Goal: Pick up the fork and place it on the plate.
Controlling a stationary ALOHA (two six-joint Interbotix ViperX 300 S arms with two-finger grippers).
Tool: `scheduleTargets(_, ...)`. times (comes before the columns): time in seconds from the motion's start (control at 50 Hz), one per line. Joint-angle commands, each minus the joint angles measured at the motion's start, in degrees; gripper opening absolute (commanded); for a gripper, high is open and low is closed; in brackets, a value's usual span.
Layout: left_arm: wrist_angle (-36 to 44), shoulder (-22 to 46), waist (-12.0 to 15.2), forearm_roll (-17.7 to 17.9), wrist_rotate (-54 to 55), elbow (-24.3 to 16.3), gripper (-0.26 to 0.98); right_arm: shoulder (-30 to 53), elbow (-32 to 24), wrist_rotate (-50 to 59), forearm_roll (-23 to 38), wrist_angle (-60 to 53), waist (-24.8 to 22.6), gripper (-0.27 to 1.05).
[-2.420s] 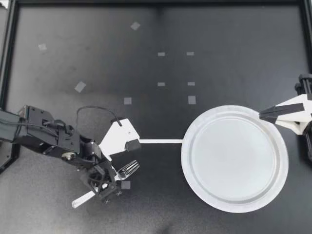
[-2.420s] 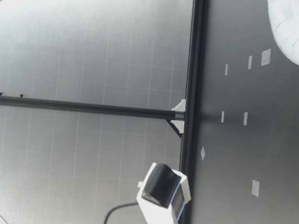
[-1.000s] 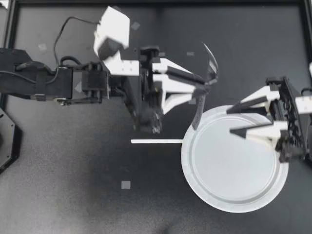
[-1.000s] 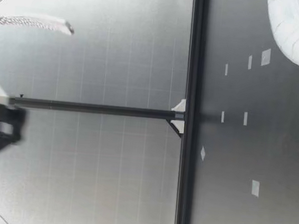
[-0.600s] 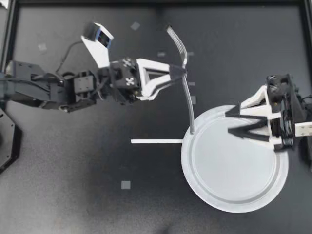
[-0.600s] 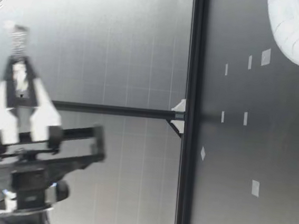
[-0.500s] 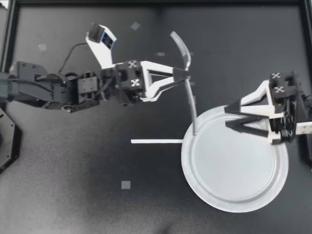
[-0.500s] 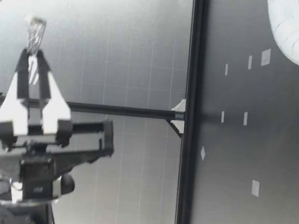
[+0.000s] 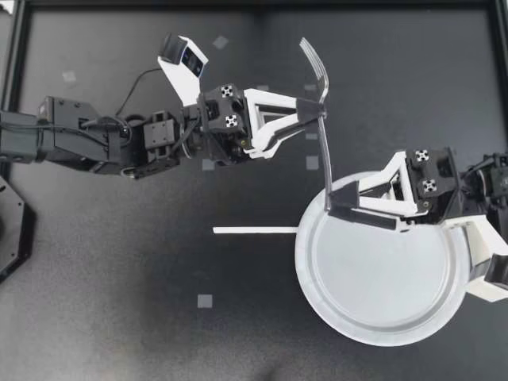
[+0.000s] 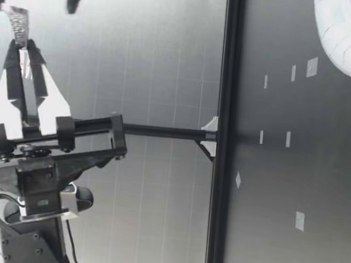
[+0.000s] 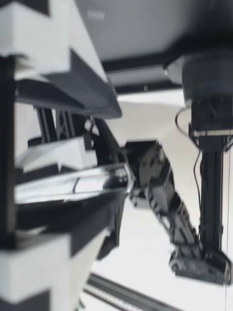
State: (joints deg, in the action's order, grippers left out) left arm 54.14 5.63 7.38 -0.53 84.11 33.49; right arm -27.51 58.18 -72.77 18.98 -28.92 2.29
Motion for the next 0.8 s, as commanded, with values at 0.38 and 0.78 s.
scheduleTargets(0.38,0.44,-0.53,0.44,-1.41,-0.18,-0.26,0.03,0.44,-0.70,-1.14,-2.29,-3.78,0.18,0.48)
scheduleTargets(0.78,0.44,-0.18,0.44,-1.76,-0.53,0.44,0.03,2.99,-1.32,-1.05,-3.43,-3.96,0.18,0.08)
